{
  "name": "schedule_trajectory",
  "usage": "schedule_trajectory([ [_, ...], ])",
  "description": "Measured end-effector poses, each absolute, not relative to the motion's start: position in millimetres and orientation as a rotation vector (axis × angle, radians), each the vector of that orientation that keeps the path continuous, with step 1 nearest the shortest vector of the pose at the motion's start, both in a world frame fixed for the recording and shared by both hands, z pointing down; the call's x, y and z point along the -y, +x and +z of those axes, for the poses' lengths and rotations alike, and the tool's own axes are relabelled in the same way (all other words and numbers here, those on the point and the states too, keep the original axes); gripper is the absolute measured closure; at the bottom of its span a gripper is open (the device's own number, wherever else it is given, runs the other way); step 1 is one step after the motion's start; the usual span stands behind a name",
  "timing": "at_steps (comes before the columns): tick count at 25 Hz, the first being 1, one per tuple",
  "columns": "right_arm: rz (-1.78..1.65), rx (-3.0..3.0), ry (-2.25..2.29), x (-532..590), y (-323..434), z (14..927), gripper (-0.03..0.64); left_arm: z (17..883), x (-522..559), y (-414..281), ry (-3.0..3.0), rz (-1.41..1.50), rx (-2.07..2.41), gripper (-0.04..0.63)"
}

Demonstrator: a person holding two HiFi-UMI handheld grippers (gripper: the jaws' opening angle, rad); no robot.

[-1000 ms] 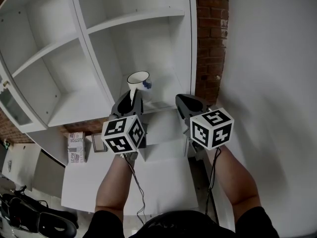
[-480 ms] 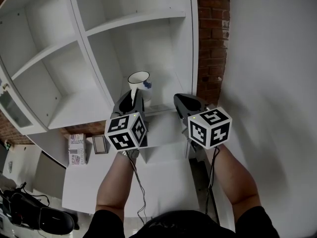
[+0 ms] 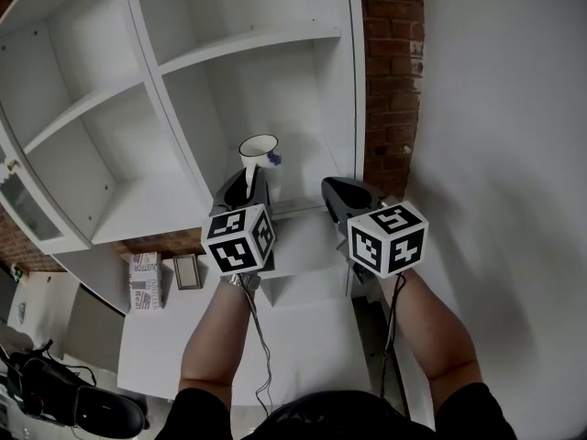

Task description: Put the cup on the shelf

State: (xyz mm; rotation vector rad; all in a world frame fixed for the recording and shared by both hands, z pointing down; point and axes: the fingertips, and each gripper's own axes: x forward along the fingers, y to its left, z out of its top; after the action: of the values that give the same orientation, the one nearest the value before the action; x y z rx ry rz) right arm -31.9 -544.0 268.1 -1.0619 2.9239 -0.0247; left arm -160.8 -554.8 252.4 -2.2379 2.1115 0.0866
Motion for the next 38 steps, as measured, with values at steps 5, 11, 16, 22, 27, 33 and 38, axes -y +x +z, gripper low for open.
schedule_trajectory([
  [5,-0.033,-2.929,-1.059,542.9,-33.0,271.0,0.617,252.1,555.3,-160.8,-2.222,0.082,-2.120,0.528],
  [11,-0.046,-2.932,-1.066,541.8,-29.0,275.0,0.617,250.5,554.0,-162.8,-2.178,0.080,-2.119,0.510],
  [16,-0.054,-2.926,-1.079,540.6,-23.4,278.2,0.617,249.4,551.8,-162.8,-2.194,0.110,-2.087,0.476],
  [22,-0.049,-2.920,-1.074,533.8,-19.6,274.1,0.617,241.4,539.5,-161.2,-2.161,0.113,-2.080,0.476],
  [27,-0.042,-2.929,-1.059,523.5,-17.7,272.4,0.617,237.8,521.8,-161.5,-2.136,0.113,-2.090,0.476],
  [33,-0.053,-2.947,-1.031,499.3,-12.9,275.4,0.617,246.7,488.2,-160.8,-2.127,0.107,-2.129,0.516],
  [38,-0.071,-2.960,-1.012,471.2,-1.0,280.4,0.617,256.7,450.9,-150.8,-2.134,0.099,-2.159,0.584],
])
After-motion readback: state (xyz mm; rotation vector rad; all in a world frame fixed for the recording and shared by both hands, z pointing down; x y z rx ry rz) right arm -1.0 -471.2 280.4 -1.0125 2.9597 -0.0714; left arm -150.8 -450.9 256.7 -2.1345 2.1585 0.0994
